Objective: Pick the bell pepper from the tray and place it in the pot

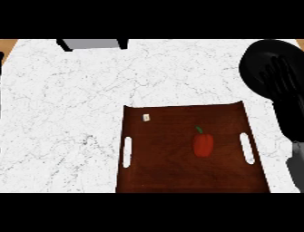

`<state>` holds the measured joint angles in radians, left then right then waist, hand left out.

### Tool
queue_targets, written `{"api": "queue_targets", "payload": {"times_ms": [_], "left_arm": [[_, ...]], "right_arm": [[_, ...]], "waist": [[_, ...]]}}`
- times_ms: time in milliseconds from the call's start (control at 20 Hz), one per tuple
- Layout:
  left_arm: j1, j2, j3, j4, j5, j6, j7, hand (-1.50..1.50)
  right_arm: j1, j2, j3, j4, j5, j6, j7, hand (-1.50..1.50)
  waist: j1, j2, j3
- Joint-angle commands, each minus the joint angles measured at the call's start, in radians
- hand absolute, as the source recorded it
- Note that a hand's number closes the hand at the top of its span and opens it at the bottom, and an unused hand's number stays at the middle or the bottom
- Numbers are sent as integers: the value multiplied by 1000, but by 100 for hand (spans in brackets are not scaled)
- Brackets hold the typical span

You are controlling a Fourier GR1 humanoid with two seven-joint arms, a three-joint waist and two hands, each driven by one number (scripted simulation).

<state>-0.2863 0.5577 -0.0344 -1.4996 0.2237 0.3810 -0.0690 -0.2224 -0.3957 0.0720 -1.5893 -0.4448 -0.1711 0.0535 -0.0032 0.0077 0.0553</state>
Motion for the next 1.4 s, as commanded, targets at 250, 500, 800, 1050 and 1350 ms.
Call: {"api": "queue_targets", "payload": {"times_ms": [250, 500, 800, 1050, 1350], "left_arm": [[-41, -113, -74, -43, 85, -61, 49, 0], [-18, -177, -98, -26, 115, -70, 50, 0], [8, -182, -84, -7, 126, -101, 42, 0], [-34, -169, -54, 25, 118, -113, 47, 0], [32, -195, -47, 16, 114, -145, -8, 0]], "right_arm": [[-222, -134, 33, 15, -189, 534, -61, 150], [-124, -314, 65, 181, 289, 520, -435, -150], [-122, -382, 67, 276, 454, 594, -826, -150], [-175, -446, 147, 324, 649, 571, -838, -150], [-233, -411, 256, 217, 794, 591, -661, -150]], "waist": [[66, 10, -51], [36, 16, -50], [19, -2, -54], [15, -3, -55], [10, -7, -56]]}}
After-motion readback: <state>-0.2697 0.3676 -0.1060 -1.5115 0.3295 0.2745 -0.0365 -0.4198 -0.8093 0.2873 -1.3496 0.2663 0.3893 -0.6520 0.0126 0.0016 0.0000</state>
